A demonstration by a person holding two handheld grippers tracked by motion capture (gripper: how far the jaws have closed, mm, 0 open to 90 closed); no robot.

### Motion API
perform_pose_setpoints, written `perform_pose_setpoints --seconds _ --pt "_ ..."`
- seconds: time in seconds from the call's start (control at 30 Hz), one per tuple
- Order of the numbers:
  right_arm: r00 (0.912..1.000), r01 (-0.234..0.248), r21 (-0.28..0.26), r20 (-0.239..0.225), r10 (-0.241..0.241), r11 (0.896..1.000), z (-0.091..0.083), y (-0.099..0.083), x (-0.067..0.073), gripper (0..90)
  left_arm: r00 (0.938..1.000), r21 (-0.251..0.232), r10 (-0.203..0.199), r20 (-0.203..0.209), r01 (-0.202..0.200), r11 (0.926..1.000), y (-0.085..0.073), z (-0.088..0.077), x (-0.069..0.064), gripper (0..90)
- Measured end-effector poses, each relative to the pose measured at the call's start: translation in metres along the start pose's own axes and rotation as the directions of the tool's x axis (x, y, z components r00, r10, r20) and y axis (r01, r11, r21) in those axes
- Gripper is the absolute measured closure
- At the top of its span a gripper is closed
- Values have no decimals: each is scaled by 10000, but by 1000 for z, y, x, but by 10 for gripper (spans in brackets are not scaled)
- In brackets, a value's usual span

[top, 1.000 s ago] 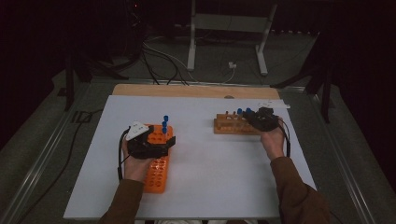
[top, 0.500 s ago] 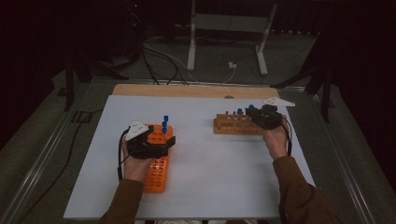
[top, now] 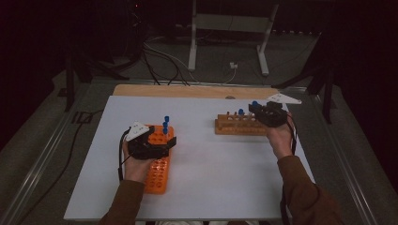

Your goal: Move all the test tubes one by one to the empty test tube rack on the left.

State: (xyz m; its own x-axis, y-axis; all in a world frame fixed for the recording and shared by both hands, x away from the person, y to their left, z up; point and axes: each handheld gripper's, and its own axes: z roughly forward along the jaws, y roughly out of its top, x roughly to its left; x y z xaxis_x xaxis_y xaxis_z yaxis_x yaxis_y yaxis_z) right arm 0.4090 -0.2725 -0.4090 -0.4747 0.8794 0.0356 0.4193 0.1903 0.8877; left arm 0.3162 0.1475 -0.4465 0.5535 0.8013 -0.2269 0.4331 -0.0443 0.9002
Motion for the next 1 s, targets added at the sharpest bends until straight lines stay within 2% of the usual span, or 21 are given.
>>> perform_pose_setpoints --seconds 0.23,0.47,1.0 --pt "9999 133 -142 -6 -133 9998 -6 6 3 772 10000 2 27 9 -27 10000 0 0 0 7" --pt "9994 256 -210 -235 -261 9995 -11 10 7 772 10000 11 33 26 -33 10000 0 0 -1 8" --pt "9913 356 -175 -1260 -376 9992 -14 11 29 771 9999 -29 112 92 -111 9999 1 1 -3 8"
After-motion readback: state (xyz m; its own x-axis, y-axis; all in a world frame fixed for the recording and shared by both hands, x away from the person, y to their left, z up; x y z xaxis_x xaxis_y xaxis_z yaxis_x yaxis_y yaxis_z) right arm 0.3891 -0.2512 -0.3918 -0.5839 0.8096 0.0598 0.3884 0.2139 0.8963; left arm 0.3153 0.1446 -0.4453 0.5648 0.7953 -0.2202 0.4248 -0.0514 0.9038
